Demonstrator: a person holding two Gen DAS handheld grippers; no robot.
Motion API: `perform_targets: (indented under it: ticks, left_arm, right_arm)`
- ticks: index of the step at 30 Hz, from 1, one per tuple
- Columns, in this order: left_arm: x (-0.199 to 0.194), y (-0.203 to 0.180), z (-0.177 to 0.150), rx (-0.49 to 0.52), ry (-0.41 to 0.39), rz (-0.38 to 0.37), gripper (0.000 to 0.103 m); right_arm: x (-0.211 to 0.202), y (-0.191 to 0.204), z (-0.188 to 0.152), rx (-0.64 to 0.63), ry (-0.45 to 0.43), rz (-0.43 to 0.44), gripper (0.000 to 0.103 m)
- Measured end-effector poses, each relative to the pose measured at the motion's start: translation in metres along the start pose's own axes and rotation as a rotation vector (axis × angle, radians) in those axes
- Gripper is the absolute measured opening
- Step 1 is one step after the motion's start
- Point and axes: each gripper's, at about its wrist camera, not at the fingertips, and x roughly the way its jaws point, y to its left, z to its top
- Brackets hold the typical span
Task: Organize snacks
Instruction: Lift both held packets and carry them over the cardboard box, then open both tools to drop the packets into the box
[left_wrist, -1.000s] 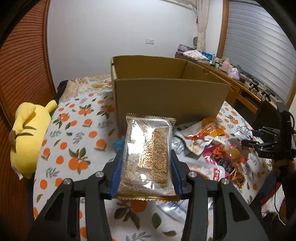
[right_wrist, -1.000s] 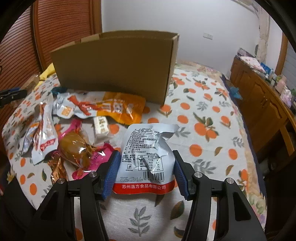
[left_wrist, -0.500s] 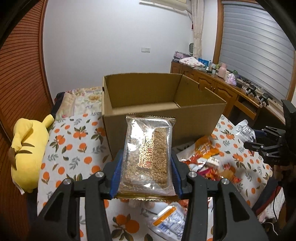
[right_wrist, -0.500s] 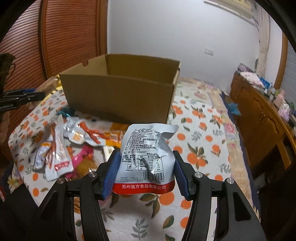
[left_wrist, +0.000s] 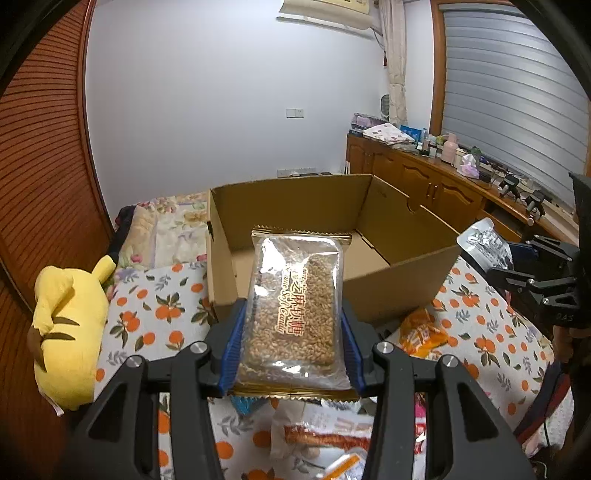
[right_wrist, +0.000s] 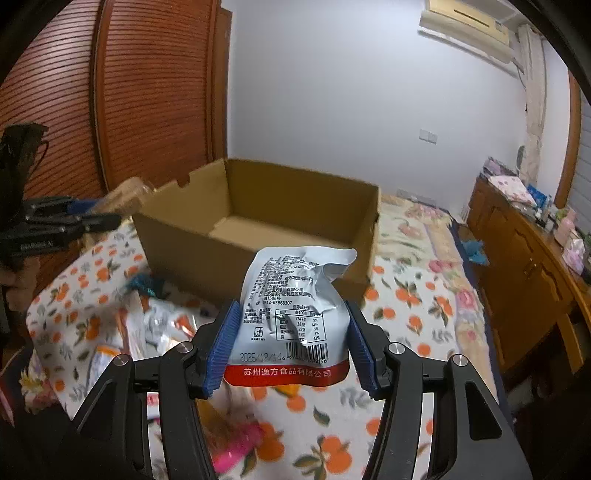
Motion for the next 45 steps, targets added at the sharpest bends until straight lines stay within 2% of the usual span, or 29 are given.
perform_targets:
  ticks: [8, 16, 31, 37, 42, 45]
  left_arm:
    - [0.021, 0.007, 0.02, -0.017, 0.014, 0.025, 0.045]
    - [0.045, 0.006, 0.033, -0.006, 0.05, 0.061, 0.046]
    - [0.078, -0.01, 0.053, 0.016, 0.103, 0.079, 0.048]
    - [0.084, -0.015, 0.058, 0.024, 0.103, 0.087, 0.05]
    - [0.082, -0.015, 0.058, 0.024, 0.092, 0.086, 0.051]
    - [0.079, -0.011, 0.057, 0.014, 0.09, 0.078, 0.052]
  right_arm:
    - [0.022, 0.008, 0.029, -0.002, -0.029, 0.029, 0.058]
    - [0.048, 0.008, 0.048, 0.013, -0.022, 0.029, 0.058]
    - [0.106, 0.005, 0.068, 0.064, 0.045, 0.057, 0.059]
    - [0.116, -0.001, 0.068, 0.087, 0.066, 0.065, 0.06]
    - [0.122, -0.003, 0.068, 0.093, 0.083, 0.044, 0.062]
    - [0.124, -0.004, 0.069, 0.112, 0.082, 0.039, 0.068]
